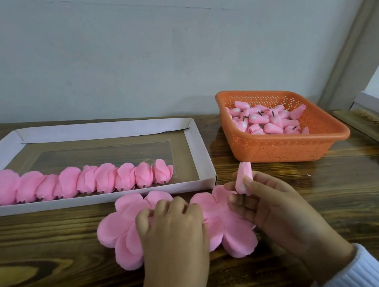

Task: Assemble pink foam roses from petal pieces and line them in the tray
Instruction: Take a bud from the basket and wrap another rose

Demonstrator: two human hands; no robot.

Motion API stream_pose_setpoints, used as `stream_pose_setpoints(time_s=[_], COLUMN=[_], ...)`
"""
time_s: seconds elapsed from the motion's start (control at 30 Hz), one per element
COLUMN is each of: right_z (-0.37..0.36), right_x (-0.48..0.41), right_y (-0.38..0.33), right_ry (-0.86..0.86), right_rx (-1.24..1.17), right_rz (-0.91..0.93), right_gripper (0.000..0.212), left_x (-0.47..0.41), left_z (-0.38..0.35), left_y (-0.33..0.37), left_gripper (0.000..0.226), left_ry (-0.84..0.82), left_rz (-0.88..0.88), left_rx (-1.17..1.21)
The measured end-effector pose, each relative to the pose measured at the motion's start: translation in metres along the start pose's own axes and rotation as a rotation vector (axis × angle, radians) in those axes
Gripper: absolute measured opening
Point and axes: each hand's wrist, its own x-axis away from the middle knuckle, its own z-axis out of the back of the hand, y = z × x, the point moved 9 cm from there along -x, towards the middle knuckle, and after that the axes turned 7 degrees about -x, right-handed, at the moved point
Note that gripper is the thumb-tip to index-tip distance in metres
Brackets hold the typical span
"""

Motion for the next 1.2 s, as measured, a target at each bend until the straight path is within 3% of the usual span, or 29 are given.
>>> stream_pose_setpoints(time_s=[0.17,0.3,0.5,0.63,0.77,0.9,1.07,1.2], right_z=[0.000,0.011,0.011,0.001,-0.013,-0.011,-0.015,-0.020], right_x=[0.000,0.003,0.006,0.013,0.020,0.022,0.018,0.019], right_y=[-0.004,-0.023,-0.027,-0.029,-0.032,-0.033,-0.028,-0.026], right_ry=[0.010,0.121,0.143,0.108,0.063,0.093,0.024,-0.014], right_rx=[-0.027,-0.059,0.157,0.400,0.579,0.579,0.547,0.607], right_rz=[0.048,0.244,0.299,0.386,0.508,0.538,0.506,0.486], right_gripper=[0.027,0.027,0.036,0.038,0.031,0.031,0.028,0.029], left_x=[-0.001,-0.006,0.003,0.003,0.001,-0.001,-0.002,-0.002], left_z=[0.002,-0.005,-0.051,-0.046,-0.037,-0.035,-0.032,-0.034], left_y=[0.001,-0.005,-0.018,-0.004,0.000,-0.010,-0.012,-0.025], left_gripper=[0.019,0.014,0.012,0.016,0.010,0.006,0.017,0.026], left_ry=[0.039,-0.014,-0.277,-0.365,-0.351,-0.256,-0.205,-0.068], left_rz=[-0.032,0.060,0.592,0.585,0.486,0.473,0.524,0.555], left_rx=[0.124,0.689,1.421,1.806,1.787,1.530,1.484,1.427])
